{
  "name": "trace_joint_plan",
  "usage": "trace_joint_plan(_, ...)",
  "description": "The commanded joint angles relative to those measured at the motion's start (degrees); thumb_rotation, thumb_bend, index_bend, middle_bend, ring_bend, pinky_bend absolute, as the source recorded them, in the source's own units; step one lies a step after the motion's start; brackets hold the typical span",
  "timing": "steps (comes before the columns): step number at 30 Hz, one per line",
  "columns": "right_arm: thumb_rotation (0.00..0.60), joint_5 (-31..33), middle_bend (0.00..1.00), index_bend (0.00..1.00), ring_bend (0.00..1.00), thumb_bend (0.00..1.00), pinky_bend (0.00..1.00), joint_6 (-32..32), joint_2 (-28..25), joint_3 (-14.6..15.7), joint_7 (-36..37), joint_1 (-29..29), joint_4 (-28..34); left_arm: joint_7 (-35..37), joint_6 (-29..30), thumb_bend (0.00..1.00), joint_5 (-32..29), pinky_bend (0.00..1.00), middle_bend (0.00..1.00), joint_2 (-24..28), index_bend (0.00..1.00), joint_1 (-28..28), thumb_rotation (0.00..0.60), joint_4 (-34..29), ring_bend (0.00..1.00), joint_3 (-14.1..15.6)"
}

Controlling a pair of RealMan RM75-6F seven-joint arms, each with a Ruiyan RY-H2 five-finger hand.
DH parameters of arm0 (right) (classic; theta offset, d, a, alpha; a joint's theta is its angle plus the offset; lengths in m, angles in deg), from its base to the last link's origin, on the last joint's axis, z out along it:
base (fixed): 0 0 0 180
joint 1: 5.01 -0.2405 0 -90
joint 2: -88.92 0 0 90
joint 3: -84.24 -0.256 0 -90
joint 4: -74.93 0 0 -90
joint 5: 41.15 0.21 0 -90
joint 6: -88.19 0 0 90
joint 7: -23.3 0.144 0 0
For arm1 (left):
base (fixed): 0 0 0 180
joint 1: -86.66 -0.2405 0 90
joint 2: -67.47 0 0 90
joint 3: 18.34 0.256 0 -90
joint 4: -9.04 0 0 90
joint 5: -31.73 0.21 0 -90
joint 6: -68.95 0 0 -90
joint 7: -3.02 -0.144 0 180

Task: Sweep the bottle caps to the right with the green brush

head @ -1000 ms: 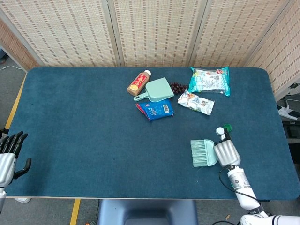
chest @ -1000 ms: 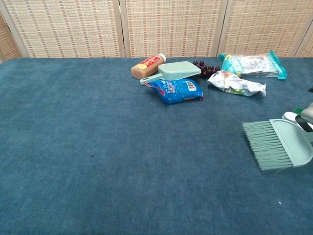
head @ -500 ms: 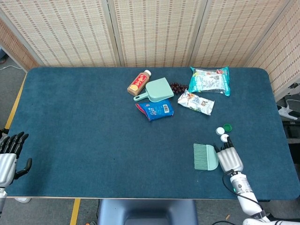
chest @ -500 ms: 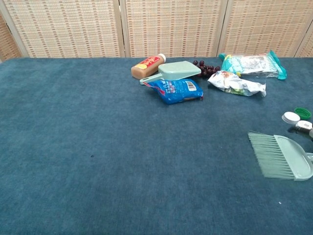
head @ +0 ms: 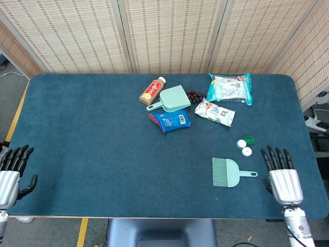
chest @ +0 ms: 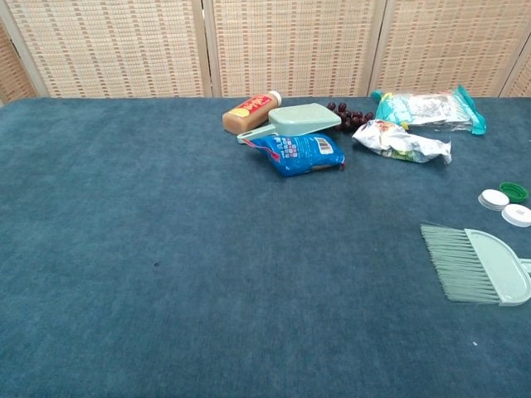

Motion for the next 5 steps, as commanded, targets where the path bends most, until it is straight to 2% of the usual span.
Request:
trace_joint_plan(1, 0.6, -6.2, 0.0, 0.0, 0.0, 0.21, 0.0, 2.8, -0.8, 0.4, 9.3, 4.9, -5.2, -1.0, 1.4, 0.45, 0.8, 0.01, 0.0, -0.5, 0.0, -0.7, 0.6, 0.2, 0.0, 0.1)
trace_joint_plan(5, 0.6, -7.9, 0.0, 0.0, 0.0, 0.21, 0.0, 1.9, -1.6, -0.2, 10.7, 5.3, -5.3, -2.0, 1.8, 0.45, 0.8, 0.01, 0.0, -0.5, 0.0, -1.1, 0.6, -0.3, 0.0, 0.3)
